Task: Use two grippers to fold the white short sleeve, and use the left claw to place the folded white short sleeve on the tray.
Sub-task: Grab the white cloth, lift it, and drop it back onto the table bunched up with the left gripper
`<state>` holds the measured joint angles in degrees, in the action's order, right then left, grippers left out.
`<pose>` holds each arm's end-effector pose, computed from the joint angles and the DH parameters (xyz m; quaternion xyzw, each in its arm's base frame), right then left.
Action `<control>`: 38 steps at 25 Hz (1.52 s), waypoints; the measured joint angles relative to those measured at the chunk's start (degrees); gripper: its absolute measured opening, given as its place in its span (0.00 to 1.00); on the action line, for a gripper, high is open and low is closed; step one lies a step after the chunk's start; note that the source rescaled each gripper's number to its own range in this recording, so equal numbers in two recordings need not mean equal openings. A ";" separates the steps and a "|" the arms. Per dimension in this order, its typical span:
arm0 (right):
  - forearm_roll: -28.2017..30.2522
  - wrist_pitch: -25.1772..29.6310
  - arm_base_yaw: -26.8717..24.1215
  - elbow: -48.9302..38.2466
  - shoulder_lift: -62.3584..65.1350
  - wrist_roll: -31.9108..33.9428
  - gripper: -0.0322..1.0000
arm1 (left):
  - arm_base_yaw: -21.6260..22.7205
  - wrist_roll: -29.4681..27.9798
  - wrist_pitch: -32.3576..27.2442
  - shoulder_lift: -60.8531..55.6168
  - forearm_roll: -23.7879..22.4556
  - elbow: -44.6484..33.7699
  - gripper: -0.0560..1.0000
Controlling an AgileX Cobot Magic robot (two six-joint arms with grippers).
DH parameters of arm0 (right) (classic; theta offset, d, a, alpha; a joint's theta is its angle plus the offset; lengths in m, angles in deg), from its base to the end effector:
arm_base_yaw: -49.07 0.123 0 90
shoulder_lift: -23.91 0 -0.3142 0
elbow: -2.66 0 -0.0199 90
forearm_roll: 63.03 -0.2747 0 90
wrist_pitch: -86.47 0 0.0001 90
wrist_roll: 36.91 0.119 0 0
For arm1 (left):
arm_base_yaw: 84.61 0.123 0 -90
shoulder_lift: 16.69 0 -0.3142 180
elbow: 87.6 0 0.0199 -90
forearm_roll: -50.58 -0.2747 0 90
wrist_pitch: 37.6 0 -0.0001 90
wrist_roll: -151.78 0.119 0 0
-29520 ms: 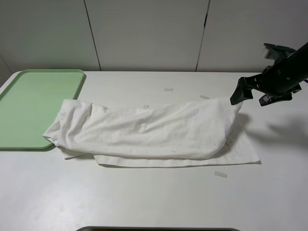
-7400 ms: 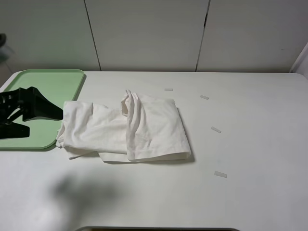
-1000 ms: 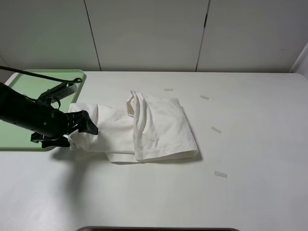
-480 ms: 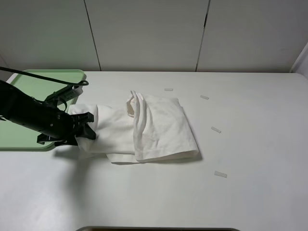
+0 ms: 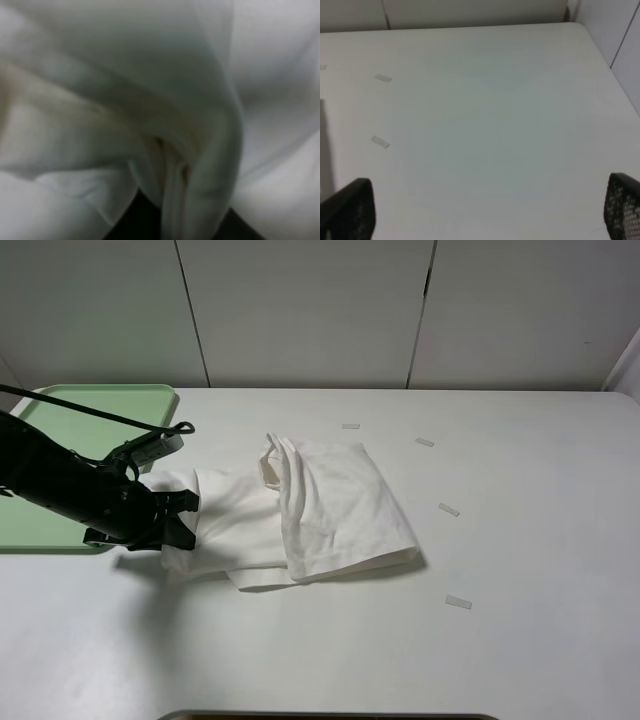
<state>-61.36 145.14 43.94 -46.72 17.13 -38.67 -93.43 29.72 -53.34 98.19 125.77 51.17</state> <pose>0.0127 -0.0041 0.2796 0.0251 0.8421 -0.0469 0.5366 0.2921 -0.0770 0.0569 -0.0444 0.9757 -0.1647 0.1372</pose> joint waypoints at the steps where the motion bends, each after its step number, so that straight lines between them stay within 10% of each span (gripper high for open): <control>1: 0.00 0.00 0.00 0.00 0.00 0.00 1.00 | 0.00 -0.07 -1.31 0.00 -1.69 0.00 0.16; 6: -0.02 0.00 0.00 0.00 0.00 0.00 1.00 | 0.00 -3.09 -3.08 -0.34 -7.85 -0.06 0.16; 19: -0.02 0.00 0.00 0.00 0.00 0.00 1.00 | 0.00 -31.37 -9.46 -18.93 -48.12 -0.33 0.16; 30: -0.02 0.00 0.00 0.00 0.00 0.00 1.00 | -2.50 -32.92 -10.99 -22.18 -46.40 1.68 0.16; 38: -0.02 0.00 0.00 0.00 0.00 0.00 1.00 | -12.35 -31.12 -8.05 -22.18 -37.63 2.68 0.16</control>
<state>-61.38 145.14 43.94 -46.72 17.13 -38.67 -105.78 -1.40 -61.39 76.00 88.14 53.85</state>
